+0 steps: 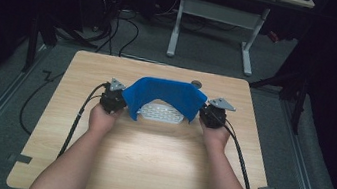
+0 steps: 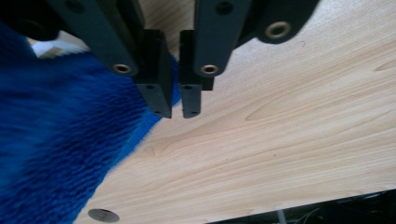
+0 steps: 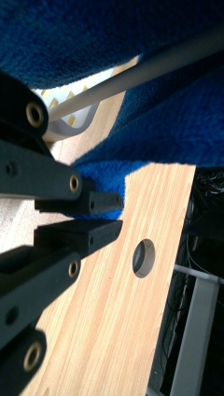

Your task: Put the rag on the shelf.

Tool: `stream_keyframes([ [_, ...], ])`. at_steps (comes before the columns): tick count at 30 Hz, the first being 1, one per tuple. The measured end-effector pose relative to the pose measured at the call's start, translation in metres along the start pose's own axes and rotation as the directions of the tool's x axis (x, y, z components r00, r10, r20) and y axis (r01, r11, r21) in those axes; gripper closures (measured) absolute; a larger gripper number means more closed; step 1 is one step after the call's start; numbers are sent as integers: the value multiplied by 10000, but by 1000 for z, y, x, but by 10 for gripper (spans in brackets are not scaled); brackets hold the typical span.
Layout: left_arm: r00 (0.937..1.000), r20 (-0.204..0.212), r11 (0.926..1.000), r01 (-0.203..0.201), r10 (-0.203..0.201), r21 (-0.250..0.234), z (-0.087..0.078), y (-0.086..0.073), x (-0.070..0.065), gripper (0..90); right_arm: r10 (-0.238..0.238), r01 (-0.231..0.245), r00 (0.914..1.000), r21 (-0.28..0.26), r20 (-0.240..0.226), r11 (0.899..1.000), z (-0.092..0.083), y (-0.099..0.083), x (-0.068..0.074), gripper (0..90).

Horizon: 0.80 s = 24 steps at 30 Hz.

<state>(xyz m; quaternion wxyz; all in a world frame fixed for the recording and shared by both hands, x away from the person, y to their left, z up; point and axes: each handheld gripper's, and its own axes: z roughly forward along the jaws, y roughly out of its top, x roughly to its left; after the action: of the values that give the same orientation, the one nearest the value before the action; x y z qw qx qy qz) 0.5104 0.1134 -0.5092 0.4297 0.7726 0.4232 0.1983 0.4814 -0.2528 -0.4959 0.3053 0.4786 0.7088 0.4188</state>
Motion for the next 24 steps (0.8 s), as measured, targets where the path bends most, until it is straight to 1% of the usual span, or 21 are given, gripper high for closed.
stream_keyframes([
  [4, 9997, -61, 9998, 217, -217, -4, -2, -1, 0, 776, 84, -84, 9999, 6, 90, 10000, -4, 2, -2, 774],
  [6, 9995, -190, 9997, 239, -239, -21, -4, -2, 0, 734, 95, -95, 9997, -5, 214, 10000, -6, 3, -3, 738],
  [7, 9995, -177, 9996, 274, -274, -3, -4, -2, 1, 725, 165, -166, 9995, 19, 257, 9999, -7, 3, -4, 719],
  [11, 9992, -260, 9995, 304, -305, -22, -7, -4, 1, 684, 190, -191, 9992, 12, 354, 9998, -11, 3, -7, 685],
  [13, 9989, -369, 9996, 270, -272, -45, -9, -5, 0, 662, 277, -274, 9990, -96, 338, 9996, -14, 2, -8, 688],
  [15, 9988, -364, 9994, 329, -332, -74, -9, -8, 0, 653, 408, -406, 9984, -51, 392, 9992, -17, 1, -10, 688],
  [18, 9988, -381, 9996, 295, -294, 40, -10, -11, -1, 650, 434, -435, 9980, 6, 456, 9991, -19, -1, -12, 681],
  [19, 9988, -373, 9995, 309, -305, 91, -9, -11, -2, 650, 376, -380, 9979, 55, 528, 9993, -20, -2, -13, 678],
  [22, 9990, -369, 9996, 269, -268, 45, -10, -13, -3, 647, 435, -443, 9972, 114, 603, 9990, -22, -4, -16, 671],
  [24, 9988, -429, 9997, 251, -248, 66, -10, -15, -3, 644, 446, -448, 9969, 26, 645, 9990, -23, -5, -18, 672],
])
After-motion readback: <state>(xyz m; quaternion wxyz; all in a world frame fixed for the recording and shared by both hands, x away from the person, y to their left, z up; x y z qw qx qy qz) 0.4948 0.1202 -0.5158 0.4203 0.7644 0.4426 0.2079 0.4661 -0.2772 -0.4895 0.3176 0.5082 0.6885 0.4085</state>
